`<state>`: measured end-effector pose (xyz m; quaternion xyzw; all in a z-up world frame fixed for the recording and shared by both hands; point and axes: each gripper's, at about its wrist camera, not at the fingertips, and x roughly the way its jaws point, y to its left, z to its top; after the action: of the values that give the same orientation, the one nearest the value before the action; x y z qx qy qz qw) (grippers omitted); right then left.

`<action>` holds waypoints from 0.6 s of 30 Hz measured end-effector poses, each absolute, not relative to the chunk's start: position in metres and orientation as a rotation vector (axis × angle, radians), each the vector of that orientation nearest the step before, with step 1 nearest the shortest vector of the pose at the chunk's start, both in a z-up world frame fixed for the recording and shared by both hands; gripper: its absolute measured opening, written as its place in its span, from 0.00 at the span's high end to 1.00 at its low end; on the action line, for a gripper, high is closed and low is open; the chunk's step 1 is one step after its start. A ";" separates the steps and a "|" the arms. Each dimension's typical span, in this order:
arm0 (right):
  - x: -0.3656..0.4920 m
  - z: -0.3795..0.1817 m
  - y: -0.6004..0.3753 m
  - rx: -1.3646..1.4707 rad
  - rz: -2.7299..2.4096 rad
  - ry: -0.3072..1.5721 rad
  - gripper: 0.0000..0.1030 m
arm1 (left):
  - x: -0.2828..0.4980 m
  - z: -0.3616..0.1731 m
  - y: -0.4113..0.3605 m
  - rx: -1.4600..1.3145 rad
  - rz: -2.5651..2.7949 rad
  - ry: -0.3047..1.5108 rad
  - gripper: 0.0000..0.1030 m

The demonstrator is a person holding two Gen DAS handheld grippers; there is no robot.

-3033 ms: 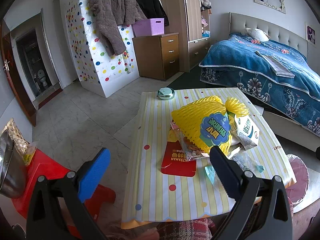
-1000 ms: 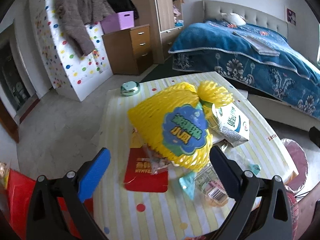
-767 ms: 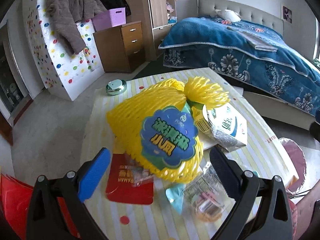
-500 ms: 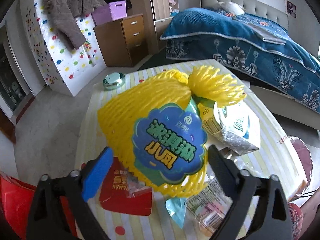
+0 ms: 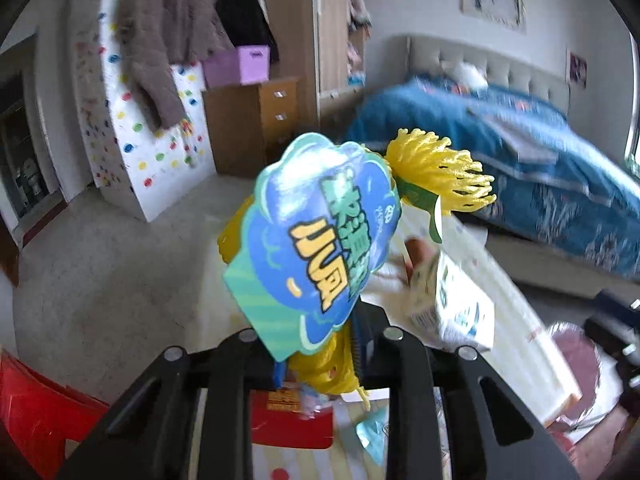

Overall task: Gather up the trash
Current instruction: 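Grasp the yellow foam fruit net with the left gripper and lift it, then grasp the white milk carton with the right gripper while the left gripper holds the net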

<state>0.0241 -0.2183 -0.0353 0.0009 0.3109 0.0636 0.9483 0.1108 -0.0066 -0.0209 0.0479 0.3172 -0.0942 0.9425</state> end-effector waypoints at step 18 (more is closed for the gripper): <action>0.108 -0.114 -0.163 -0.220 0.119 0.797 0.34 | 0.127 -0.064 0.008 0.037 -0.181 0.718 0.78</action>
<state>0.1076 -0.1630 -0.1142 -0.1067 0.3871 0.0577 0.9140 0.1265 0.0079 -0.0638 0.0179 0.3509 -0.0883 0.9321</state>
